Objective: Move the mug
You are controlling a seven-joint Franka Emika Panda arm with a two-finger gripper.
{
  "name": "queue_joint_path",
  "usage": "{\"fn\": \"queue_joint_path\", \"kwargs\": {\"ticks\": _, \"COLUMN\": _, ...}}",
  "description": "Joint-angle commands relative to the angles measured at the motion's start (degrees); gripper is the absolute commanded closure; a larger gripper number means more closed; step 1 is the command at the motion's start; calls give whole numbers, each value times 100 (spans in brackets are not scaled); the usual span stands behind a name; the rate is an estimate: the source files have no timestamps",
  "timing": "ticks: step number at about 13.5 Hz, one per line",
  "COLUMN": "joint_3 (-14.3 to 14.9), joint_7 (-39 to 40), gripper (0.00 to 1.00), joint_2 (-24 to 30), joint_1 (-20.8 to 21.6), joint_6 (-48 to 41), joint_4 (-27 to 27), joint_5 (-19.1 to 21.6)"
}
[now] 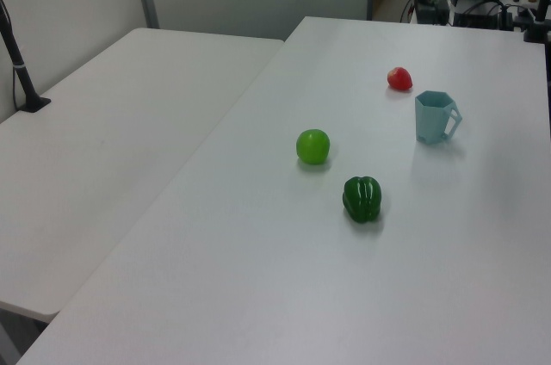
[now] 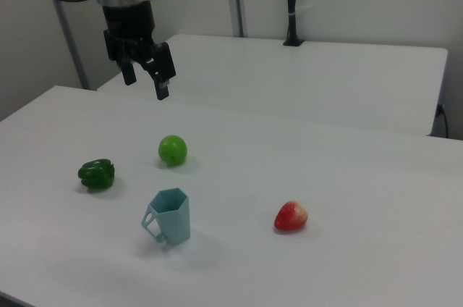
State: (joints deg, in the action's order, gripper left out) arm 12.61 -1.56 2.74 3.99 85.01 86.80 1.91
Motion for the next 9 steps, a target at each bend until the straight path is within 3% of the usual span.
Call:
{"fn": "queue_joint_path", "kwargs": {"ticks": 1, "joint_3": 32, "joint_7": -116, "gripper": 0, "joint_2": 60, "joint_1": 137, "joint_6": 43, "joint_4": 100, "joint_5": -24}}
{"fn": "queue_joint_path", "kwargs": {"ticks": 9, "joint_3": 14, "joint_7": -116, "gripper": 0, "joint_2": 112, "joint_1": 154, "joint_6": -98, "joint_4": 275, "joint_5": 2}}
